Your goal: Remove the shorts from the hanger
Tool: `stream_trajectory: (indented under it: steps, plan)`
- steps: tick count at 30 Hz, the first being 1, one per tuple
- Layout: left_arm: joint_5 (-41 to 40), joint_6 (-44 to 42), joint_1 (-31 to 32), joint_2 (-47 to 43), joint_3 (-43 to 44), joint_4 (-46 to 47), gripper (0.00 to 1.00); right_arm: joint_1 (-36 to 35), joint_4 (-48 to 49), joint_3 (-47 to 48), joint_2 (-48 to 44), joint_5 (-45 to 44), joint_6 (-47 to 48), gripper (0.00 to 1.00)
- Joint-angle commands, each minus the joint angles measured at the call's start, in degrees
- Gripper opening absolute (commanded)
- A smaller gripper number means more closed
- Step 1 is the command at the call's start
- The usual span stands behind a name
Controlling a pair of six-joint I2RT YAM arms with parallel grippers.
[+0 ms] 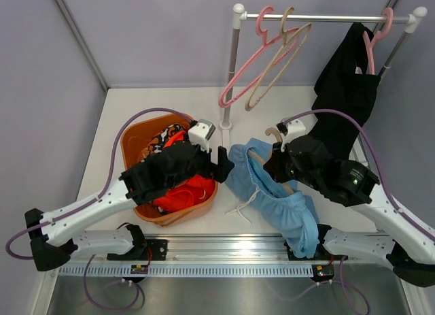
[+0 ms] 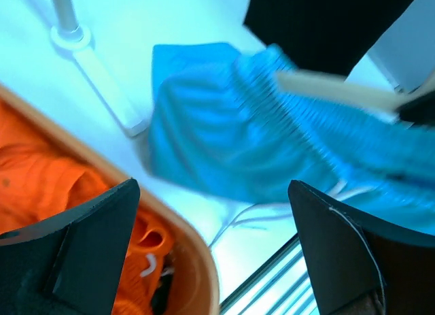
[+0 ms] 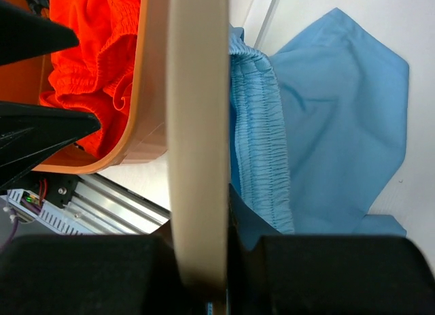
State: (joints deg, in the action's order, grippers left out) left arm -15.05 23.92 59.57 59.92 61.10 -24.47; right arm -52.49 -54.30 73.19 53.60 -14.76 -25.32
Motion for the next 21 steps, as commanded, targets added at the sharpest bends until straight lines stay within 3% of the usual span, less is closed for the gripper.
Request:
stream_trajectory:
  steps: [1,12,18,21]
  plan:
    - [-2.27,2.79,0.37,4.57,5.34,9.08,0.96,-2.53,3.77,3.89,1.68,-5.8,-1.05,0.0]
    - [1.33,5.26,1.07,16.71,11.93,10.32,0.91,-3.23,3.15,6.0,1.77,-8.61,0.01,0.0]
    - [1.25,6.22,1.6,19.27,12.64,10.67,0.8,-3.23,3.15,6.79,1.94,-8.44,0.71,0.0]
    - [0.72,6.22,1.6,20.23,13.16,10.41,0.68,-3.23,3.5,7.32,2.21,-7.91,1.06,0.0]
